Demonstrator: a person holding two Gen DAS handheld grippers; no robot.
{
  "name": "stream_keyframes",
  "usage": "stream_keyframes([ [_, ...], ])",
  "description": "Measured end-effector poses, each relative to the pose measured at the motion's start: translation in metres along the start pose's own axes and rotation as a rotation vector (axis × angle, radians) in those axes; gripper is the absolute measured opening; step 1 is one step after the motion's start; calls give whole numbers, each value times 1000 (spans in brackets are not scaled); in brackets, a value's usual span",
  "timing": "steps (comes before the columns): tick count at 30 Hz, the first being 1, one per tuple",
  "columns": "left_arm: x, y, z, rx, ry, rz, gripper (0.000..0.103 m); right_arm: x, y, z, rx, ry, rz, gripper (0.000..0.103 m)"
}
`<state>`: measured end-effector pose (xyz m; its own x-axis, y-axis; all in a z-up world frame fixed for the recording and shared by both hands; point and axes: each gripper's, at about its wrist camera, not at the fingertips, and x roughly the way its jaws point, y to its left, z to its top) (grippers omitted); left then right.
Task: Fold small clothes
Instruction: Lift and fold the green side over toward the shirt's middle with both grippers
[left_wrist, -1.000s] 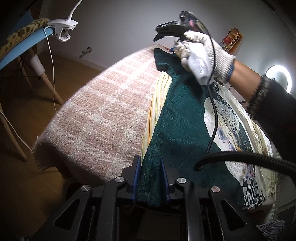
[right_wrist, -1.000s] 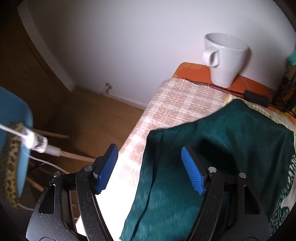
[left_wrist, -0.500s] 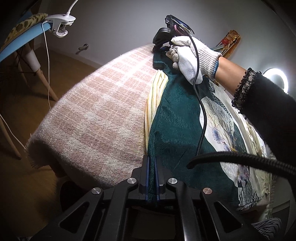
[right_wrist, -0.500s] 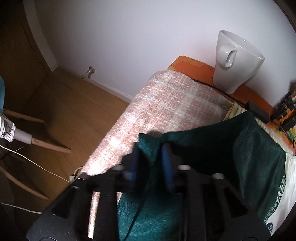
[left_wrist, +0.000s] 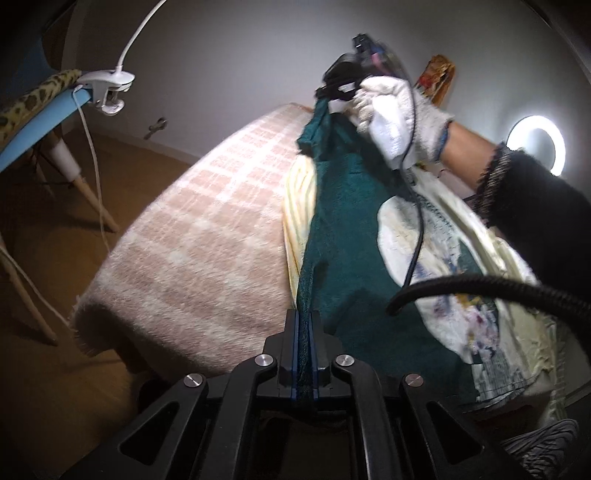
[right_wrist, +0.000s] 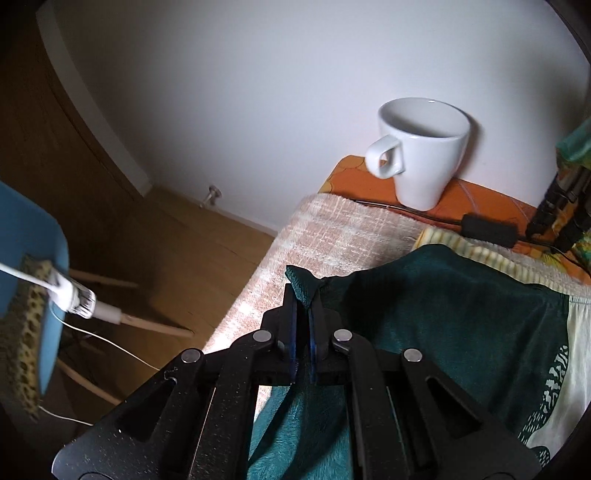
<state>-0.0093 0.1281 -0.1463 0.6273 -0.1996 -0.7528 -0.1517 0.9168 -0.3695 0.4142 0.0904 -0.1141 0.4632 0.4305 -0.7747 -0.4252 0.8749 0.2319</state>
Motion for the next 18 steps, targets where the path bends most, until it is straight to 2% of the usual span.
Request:
stream_keyframes([
  [2,1,6,-2,-11,5,33,4,-3,-1,1,-7,-7,4,6],
  [3,0,8,-3,-11,-3,48,10,-7,1,-2,-15,-13,5,6],
  [4,-2,9,-5,-5,-18,69,22,-9,2,-3,-20,-17,8,6],
  [6,-6,10,-6,7,-41,85,27,-10,4,0,-29,-20,3,6],
  [9,-3,9,-7,10,-34,73,34,-16,3,1,-37,-27,4,6],
  [14,9,8,-11,17,8,65,31,-26,1,3,-54,-36,-7,6],
  [16,15,10,-12,8,26,64,20,-26,-1,3,-54,-40,-6,6],
  [17,15,11,-12,11,19,69,18,-26,-2,3,-53,-41,-5,6],
  [18,15,11,-11,16,21,67,11,-27,-3,4,-51,-43,-2,6],
])
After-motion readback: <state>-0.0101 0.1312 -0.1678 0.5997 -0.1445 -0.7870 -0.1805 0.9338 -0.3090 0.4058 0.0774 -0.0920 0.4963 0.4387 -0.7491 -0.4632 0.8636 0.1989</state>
